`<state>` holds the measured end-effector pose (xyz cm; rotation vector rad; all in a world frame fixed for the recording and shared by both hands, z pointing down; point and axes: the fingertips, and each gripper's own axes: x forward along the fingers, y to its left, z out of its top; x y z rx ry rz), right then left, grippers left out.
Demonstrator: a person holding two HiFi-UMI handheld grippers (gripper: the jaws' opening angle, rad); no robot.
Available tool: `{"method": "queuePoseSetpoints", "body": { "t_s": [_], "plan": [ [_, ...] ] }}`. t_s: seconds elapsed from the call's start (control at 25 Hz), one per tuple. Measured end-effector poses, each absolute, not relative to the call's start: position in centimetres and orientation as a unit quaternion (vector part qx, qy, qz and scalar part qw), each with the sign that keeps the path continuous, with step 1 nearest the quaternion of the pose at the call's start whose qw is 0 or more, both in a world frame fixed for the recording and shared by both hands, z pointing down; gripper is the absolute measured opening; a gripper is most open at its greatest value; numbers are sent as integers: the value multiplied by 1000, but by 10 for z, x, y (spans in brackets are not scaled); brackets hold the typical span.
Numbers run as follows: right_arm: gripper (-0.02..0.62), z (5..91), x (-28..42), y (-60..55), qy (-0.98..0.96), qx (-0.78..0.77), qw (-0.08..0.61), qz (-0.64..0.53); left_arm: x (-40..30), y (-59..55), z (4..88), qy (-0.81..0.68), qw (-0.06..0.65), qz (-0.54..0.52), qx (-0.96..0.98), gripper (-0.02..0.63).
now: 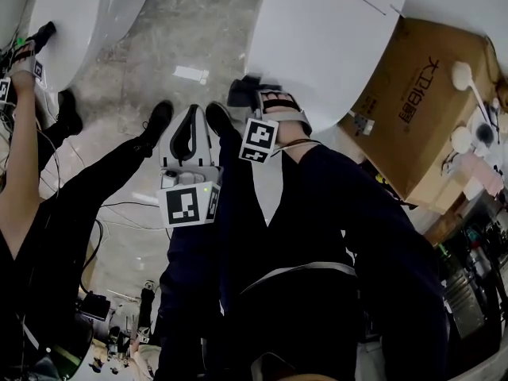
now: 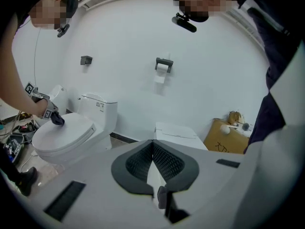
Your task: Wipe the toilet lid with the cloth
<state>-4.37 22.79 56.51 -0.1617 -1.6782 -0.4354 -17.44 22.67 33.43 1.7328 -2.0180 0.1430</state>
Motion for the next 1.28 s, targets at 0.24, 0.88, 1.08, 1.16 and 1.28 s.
{"method": "queuePoseSetpoints", "body": {
  "t_s": [0.24, 0.88, 1.08, 1.16, 1.28],
  "plan": [
    [74, 515, -60, 210, -844, 51, 528, 79, -166, 217, 334, -731, 237, 56, 637, 15],
    [74, 345, -16, 96, -924, 266, 203, 184, -126, 160, 319, -713, 227, 50, 662, 15],
    [74, 343, -6, 89, -926, 276, 192, 174, -129, 156, 320, -718, 226, 48, 656, 15],
    [74, 341, -4, 88, -926, 279, 188, 171, -129, 155, 321, -718, 226, 48, 656, 15],
    [74, 339, -4, 86, -925, 284, 184, 171, -130, 154, 321, -719, 226, 50, 655, 15]
  ]
}}
